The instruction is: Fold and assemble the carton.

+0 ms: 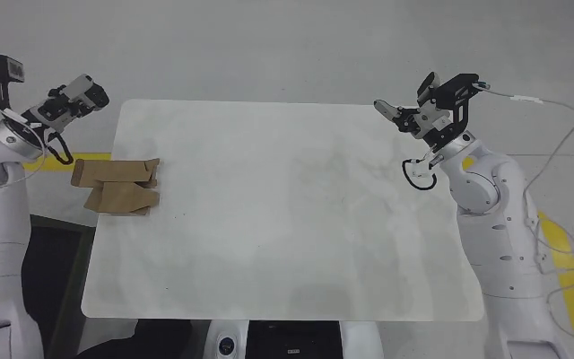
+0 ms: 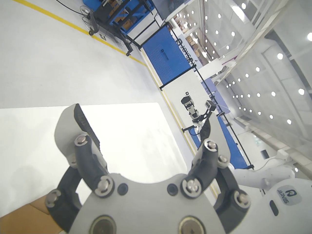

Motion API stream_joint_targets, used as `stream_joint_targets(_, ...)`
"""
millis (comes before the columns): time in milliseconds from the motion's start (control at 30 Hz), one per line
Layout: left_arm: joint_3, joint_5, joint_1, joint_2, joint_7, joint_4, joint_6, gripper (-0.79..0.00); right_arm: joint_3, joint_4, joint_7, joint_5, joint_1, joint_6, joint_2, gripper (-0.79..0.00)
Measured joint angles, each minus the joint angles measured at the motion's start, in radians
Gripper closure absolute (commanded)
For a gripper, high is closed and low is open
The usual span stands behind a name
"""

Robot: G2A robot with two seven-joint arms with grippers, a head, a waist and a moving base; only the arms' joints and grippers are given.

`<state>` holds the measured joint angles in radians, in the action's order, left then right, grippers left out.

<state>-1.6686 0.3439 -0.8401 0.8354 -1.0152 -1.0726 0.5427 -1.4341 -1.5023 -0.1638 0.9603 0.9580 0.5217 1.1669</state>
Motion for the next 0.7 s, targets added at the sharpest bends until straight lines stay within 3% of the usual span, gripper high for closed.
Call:
stream_joint_targets(267,-0.039,0.003,0.034,-0.013,0.055,0.224,0.012,-0.785,0.0,0.0,0.0,0.0,0.0,0.0,0.0,-0.785)
stream_joint_targets(700,-0.138,0.071,-0.017,-0.045,0.07,0.434,0.021,-0.785,0.0,0.0,0.0,0.0,0.0,0.0,0.0,-0.785)
